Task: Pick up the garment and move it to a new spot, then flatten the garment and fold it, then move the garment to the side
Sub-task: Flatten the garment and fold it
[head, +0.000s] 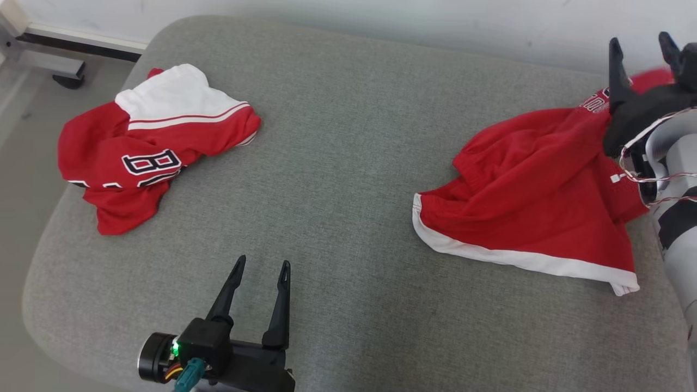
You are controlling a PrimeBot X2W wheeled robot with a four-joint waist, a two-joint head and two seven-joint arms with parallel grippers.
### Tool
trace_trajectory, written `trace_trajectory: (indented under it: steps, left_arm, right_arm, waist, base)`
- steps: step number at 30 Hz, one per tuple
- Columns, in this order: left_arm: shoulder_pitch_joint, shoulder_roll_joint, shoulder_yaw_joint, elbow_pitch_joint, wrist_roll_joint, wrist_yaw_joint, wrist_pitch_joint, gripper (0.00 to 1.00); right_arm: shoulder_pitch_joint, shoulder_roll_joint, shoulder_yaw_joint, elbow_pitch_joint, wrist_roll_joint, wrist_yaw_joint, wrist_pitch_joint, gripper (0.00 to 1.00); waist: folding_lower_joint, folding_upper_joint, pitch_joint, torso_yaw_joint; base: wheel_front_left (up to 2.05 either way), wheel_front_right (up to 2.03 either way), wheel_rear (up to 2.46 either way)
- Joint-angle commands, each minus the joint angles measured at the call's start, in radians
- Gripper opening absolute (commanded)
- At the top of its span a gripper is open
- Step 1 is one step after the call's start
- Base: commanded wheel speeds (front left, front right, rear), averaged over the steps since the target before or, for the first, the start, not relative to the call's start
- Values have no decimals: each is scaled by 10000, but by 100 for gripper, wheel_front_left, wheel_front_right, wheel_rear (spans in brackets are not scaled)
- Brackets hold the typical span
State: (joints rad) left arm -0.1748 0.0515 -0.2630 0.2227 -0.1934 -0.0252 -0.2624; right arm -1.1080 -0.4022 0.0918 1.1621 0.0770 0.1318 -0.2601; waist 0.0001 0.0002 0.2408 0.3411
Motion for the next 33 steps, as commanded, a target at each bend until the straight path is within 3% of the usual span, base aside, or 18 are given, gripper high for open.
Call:
trace_trajectory:
  steps: [1, 10, 17, 23, 27, 33]
  left_arm:
    - [29, -18, 53, 28, 19, 39, -37, 100]
    - [341, -15, 665, -74, 338, -49, -37, 100]
    - [746, -12, 1213, -198, 562, -108, -37, 100]
    - [996, 1, 1644, -328, 653, -167, -37, 100]
    - [1086, -2, 1803, -418, 693, -221, -37, 100]
    - [968, -5, 1823, -346, 791, -354, -37, 100]
  right_arm:
    - [109, 3, -17, 16, -52, -22, -58, 100]
    - [1974, 159, 132, -2353, 678, -22, -60, 100]
    - [5002, 207, 194, -4685, 1537, -23, -62, 100]
    - [7680, 744, -486, -6298, 1922, -23, -47, 100]
    - [8714, 1111, -738, -6775, 1947, -23, -43, 100]
    - [8882, 1447, -803, -6866, 1915, -23, 21, 100]
  waist:
    - [-1, -2, -109, -224]
    - [-1, -2, -671, -1266]
    - [-1, -2, -1086, -1915]
    - [-1, -2, -1259, -2174]
    - [-1, -2, -1220, -2232]
    - [-1, -2, -1151, -2078]
  base:
    - [0, 0, 0]
    - [0, 0, 0]
    - [0, 0, 0]
    - [0, 0, 0]
    - [0, 0, 0]
    - [0, 0, 0]
